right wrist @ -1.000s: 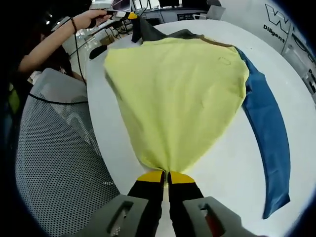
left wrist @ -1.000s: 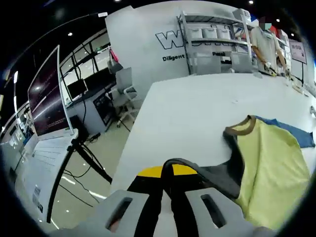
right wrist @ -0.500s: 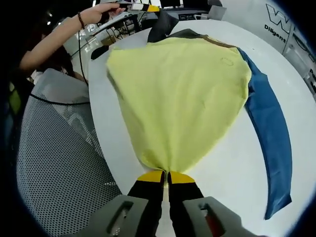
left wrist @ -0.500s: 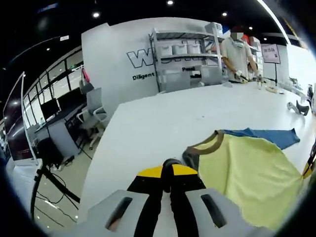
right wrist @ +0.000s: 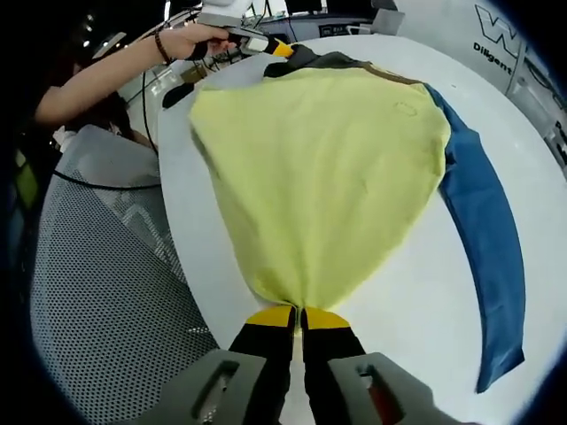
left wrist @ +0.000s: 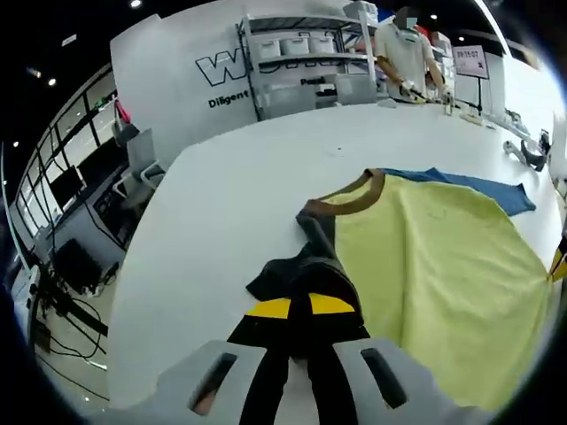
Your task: Fold the garment on the visible template until the final outline fits inside the template.
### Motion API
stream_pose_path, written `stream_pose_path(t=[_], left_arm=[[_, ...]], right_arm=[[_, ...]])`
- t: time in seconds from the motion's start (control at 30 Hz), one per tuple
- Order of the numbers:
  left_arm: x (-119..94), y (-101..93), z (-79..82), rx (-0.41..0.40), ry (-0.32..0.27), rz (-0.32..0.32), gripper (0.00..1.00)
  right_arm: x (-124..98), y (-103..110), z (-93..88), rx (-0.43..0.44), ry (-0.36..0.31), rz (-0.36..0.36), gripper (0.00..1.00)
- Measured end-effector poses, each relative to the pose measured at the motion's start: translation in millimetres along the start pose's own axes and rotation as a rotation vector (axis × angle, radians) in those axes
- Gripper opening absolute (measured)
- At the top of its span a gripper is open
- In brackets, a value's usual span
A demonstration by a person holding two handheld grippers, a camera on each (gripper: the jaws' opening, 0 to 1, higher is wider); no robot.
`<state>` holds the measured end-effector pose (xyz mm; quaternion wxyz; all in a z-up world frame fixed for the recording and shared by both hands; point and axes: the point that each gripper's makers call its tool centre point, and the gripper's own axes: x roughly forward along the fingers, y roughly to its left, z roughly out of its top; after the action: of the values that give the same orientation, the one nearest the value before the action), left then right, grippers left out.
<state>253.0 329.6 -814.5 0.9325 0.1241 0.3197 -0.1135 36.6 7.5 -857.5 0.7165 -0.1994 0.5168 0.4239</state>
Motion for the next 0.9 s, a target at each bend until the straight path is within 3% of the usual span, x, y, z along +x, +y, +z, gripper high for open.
stream_pose_path(t=[0.3, 0.47, 0.73, 0.9], left_arm=[[4, -2.1, -11.4, 0.017, 0.036, -0.007, 0.12], [-18, -7.2, -17.6, 0.0, 0.059, -0.041, 0.27], [-52, -19.2, -38.6, 0.008, 0.108, -0.117, 0.31], [-70, -26.4, -50.2, -0.028, 0.138, -0.167, 0.33]], right_arm=[[0, 0, 0.1, -0.006, 0.005, 0.0, 0.0], [0, 0, 0.1, -0.003, 0.004, -0.001, 0.0], [1, 0, 0.0, 0.005, 0.001, 0.001, 0.0], [1, 0, -0.1, 0.006, 0.0, -0.001, 0.0]])
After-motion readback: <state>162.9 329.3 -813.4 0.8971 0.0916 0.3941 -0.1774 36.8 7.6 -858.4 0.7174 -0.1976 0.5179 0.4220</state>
